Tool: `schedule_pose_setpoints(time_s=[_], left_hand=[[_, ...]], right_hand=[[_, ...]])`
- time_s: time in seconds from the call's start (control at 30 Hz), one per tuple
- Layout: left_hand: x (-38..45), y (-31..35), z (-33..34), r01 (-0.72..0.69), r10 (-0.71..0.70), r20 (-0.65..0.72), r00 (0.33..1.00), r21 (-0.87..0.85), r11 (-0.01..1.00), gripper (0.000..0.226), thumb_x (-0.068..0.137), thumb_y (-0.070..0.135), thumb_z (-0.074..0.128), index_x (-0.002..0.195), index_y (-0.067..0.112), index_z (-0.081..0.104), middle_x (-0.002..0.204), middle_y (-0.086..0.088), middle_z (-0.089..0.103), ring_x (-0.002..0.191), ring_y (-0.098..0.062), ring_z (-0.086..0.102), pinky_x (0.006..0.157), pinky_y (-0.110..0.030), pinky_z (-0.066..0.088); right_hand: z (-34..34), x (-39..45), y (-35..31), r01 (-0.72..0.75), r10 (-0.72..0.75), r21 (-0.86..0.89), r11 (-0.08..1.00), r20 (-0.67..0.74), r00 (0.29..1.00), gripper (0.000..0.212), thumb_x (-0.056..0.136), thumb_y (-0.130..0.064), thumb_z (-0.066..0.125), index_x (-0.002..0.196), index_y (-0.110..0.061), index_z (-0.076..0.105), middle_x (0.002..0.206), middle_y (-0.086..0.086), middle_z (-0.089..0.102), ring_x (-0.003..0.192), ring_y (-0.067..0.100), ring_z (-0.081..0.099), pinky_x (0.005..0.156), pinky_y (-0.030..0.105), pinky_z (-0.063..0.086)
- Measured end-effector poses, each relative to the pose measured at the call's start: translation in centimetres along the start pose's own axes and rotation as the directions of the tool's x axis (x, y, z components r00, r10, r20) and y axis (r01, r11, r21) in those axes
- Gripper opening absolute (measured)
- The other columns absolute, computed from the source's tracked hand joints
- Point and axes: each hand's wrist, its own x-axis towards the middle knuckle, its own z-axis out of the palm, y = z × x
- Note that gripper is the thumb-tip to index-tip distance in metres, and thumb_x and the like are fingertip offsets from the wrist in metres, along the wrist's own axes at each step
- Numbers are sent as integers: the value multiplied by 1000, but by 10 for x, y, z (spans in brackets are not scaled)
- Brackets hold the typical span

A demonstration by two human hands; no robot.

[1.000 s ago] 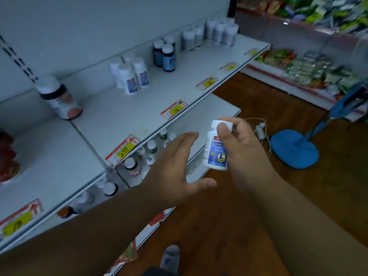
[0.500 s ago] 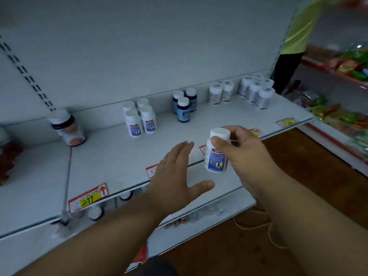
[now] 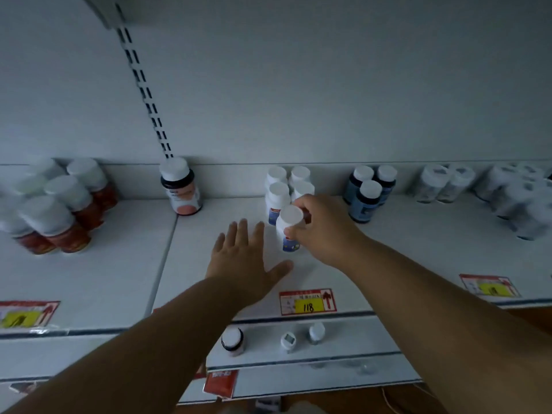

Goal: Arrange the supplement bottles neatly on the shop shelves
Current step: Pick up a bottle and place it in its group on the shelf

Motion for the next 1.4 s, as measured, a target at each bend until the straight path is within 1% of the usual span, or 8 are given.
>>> schedule_pose_setpoints(time_s=[0.33,0.6,0.7,0.87,1.0,1.07,1.17,1.4], left_hand=[[33,-31,15,-49,44,105,994,49,998,94,82,83,6,154,24,-12,162,-11,-17,147,-28,-23,120,-52,-3],[46,-41,5,-32,28,122,992,28,999,96,85,81,17,156,21,-6,164,-8,-11,150,-24,-14,122,-47,-1],[31,-39,-3,-5,7,35,999,-36,999,91,89,75,28,156,21,-2,164,-5,-4,151,-22,-4,122,-44,1],[-27,-20,-28,0,-18,-155,988,-119,993,80,92,67,35,155,30,3,164,-1,5,150,-21,7,118,-36,1],[-90,-16,-34,86,-143,-288,947,-202,976,67,93,59,43,152,41,15,155,3,33,142,-24,30,115,-45,27],[-129,-23,-26,183,-250,-306,919,-233,955,66,93,55,47,151,38,20,144,4,49,133,-25,41,108,-46,37],[-190,-33,-3,229,-286,-231,930,-246,942,73,91,51,52,153,30,18,131,4,61,123,-25,49,101,-45,41],[-299,-101,21,318,-381,-262,886,-254,914,62,89,49,56,145,29,41,145,-2,45,127,-26,47,100,-42,41]], right_hand=[[47,52,-8,-29,27,-29,999,-45,999,34,88,-29,71,115,-17,55,109,4,59,95,22,60,80,35,50],[53,43,-4,-24,24,3,1000,-119,993,56,87,-32,73,134,-22,43,129,6,49,112,22,55,89,38,50],[49,30,-4,31,-38,-47,998,-153,988,52,88,-33,71,131,-18,46,127,8,49,112,23,53,87,34,48],[33,-4,-11,142,-152,-64,988,-196,969,51,90,-27,68,136,-21,46,133,8,45,120,25,47,89,28,39],[34,-40,-31,257,-249,13,966,-204,947,62,93,-25,65,147,-31,36,141,9,42,127,25,44,102,37,42],[47,-64,-46,318,-302,89,944,-157,940,67,93,-24,65,150,-31,31,135,10,48,123,24,49,100,36,44],[77,-114,-57,207,-206,178,962,-22,978,69,94,-29,63,150,-33,23,131,0,48,119,16,49,97,37,48],[153,-186,-124,377,-390,118,919,119,913,32,95,-32,60,124,-21,55,126,-5,43,115,10,47,99,29,44]])
